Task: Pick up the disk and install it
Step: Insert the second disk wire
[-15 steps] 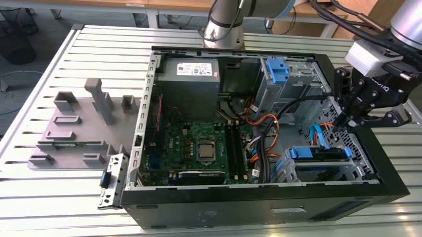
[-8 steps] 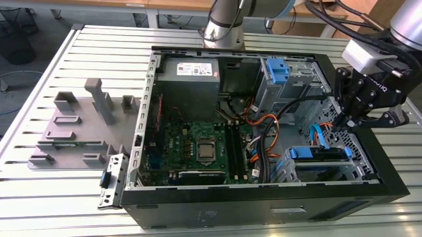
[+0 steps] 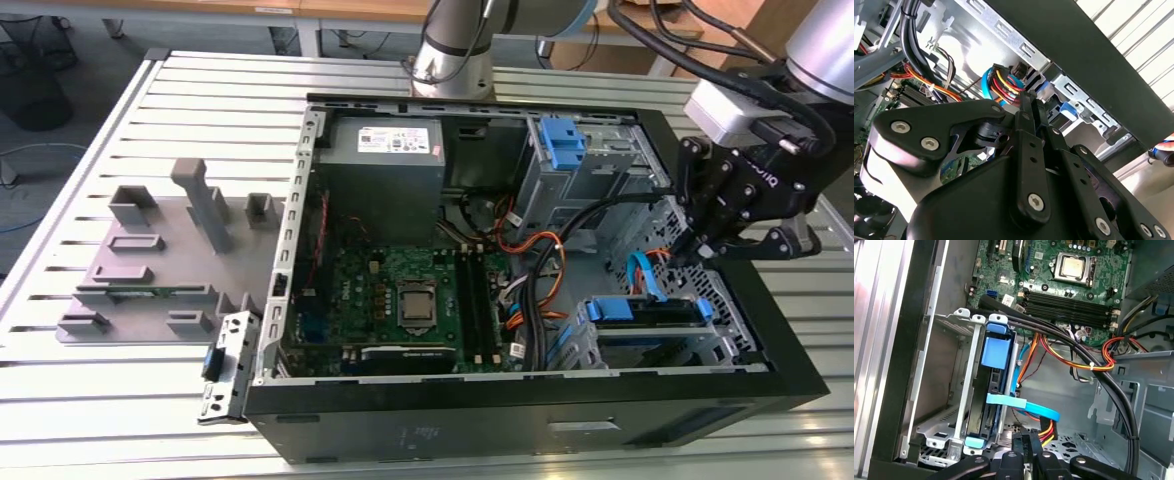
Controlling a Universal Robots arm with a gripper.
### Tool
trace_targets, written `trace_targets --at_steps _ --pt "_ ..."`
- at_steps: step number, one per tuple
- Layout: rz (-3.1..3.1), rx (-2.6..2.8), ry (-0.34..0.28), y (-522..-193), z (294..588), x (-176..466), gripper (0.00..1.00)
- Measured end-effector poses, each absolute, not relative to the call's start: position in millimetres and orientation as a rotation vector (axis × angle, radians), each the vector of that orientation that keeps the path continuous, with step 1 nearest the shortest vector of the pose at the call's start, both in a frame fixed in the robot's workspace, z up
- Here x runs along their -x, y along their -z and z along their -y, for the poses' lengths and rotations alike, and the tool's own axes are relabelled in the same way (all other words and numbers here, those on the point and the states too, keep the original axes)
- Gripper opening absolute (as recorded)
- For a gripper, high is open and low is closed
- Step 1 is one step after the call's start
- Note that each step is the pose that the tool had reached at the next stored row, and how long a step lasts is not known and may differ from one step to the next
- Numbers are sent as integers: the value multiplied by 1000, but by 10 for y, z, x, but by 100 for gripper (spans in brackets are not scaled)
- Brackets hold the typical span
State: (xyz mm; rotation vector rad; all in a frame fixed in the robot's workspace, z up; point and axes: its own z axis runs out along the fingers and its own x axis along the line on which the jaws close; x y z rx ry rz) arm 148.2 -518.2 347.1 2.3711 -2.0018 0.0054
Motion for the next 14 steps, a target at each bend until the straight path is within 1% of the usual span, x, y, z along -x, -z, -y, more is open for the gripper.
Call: trace_targets --at_steps 14 --pt "2012 -2365 -9 -3461 5278 -1436 17"
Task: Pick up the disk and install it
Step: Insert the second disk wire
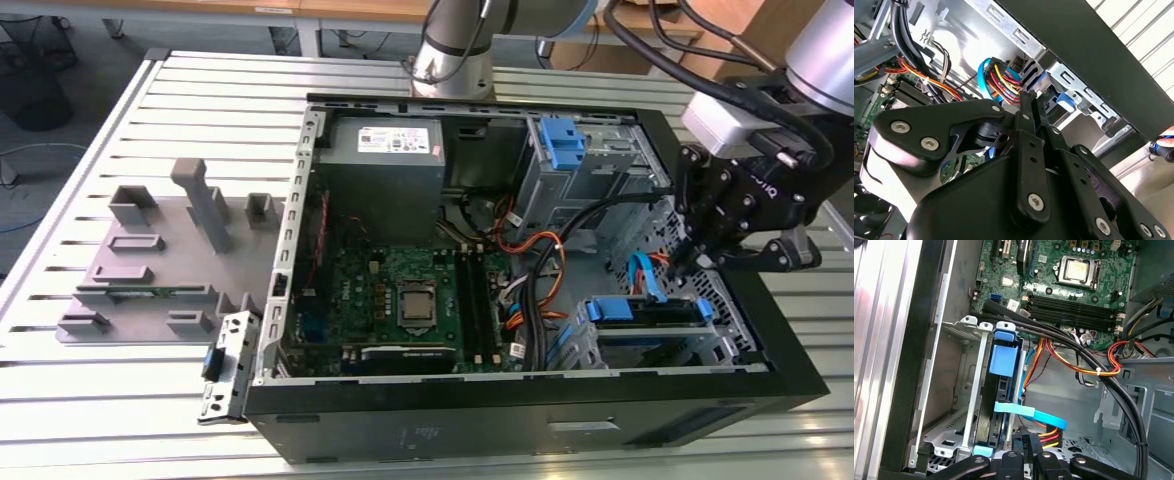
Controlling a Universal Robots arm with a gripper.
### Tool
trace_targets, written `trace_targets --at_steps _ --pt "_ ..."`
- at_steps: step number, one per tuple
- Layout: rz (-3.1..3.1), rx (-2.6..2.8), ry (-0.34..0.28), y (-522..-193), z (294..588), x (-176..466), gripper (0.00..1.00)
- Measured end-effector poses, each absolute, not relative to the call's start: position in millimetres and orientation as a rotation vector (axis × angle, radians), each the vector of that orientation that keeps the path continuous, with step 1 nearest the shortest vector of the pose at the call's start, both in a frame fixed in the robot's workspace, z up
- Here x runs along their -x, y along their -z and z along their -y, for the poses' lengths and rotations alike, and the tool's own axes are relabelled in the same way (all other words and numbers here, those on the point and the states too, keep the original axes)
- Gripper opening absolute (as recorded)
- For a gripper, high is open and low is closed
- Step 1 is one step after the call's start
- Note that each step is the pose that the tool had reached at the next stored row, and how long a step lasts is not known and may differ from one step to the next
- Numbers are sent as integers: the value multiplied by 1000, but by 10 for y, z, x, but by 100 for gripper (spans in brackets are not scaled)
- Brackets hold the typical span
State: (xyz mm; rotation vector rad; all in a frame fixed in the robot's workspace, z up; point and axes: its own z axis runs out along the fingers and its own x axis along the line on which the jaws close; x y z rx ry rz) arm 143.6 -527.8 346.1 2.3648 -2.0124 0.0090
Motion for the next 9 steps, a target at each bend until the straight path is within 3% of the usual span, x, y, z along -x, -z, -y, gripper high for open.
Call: trace_targets --at_steps 9 --pt "2035 -2353 -20 -3453 5358 -1427 17"
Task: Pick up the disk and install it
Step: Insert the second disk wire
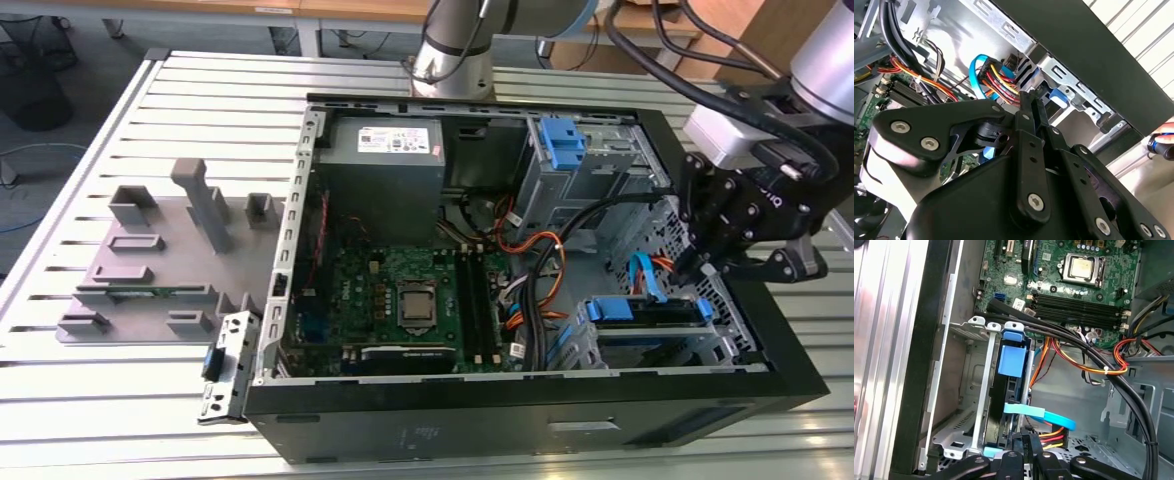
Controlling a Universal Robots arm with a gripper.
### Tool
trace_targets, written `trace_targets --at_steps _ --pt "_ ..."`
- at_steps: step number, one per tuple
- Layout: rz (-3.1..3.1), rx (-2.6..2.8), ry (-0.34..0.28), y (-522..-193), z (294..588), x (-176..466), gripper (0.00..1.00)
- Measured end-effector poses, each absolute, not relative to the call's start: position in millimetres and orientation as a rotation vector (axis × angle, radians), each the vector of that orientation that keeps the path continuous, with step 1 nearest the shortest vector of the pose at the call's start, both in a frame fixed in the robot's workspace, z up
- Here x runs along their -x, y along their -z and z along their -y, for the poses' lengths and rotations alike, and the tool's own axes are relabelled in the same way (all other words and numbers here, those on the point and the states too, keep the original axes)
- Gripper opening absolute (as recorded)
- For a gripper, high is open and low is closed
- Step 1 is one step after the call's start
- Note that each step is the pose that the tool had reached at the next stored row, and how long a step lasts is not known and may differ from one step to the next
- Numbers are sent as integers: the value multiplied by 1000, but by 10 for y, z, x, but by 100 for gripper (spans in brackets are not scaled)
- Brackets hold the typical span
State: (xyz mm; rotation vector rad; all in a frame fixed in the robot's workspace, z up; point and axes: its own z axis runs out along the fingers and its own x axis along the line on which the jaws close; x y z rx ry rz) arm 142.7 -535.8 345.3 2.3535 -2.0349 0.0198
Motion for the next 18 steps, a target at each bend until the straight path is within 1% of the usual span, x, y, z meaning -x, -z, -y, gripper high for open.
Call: trace_targets --at_steps 18 --pt "2070 -2323 -19 -3437 5410 -1423 17"
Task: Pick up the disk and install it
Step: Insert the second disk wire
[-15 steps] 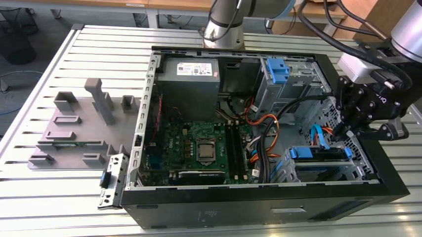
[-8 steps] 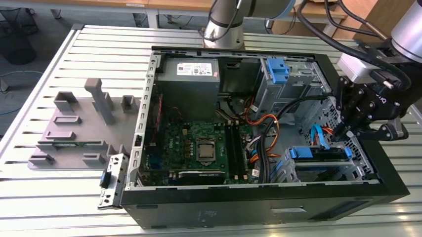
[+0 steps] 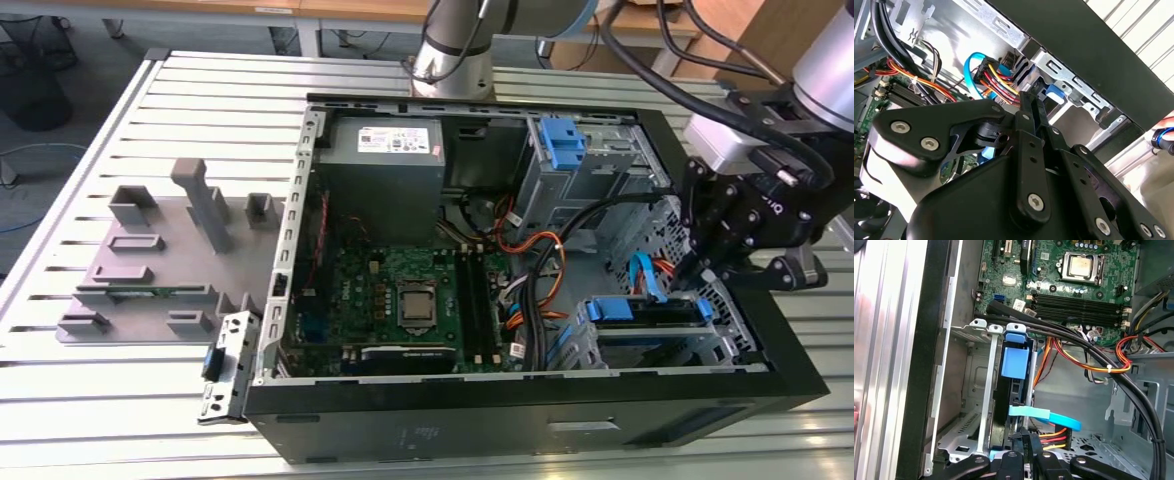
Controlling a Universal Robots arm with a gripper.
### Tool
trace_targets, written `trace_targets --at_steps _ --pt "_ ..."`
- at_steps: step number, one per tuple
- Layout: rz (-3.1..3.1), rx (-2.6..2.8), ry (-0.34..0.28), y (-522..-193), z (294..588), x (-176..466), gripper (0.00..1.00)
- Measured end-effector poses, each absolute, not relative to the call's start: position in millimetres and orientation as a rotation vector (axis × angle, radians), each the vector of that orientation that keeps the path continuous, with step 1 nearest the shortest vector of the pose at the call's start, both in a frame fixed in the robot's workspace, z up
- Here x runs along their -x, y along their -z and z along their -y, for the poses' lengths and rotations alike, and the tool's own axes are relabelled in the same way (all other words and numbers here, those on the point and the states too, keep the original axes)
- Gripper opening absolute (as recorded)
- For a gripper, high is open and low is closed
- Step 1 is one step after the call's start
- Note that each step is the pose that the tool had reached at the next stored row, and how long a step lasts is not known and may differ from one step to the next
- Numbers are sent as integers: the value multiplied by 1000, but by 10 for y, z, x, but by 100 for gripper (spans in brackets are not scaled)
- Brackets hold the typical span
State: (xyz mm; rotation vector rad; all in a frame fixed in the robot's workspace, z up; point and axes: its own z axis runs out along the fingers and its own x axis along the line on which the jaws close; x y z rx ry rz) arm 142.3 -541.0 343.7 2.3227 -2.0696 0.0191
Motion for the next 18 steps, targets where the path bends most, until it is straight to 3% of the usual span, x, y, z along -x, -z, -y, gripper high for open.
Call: trace_targets --at_steps 18 --pt "2085 -2313 -25 -3400 5435 -1397 17"
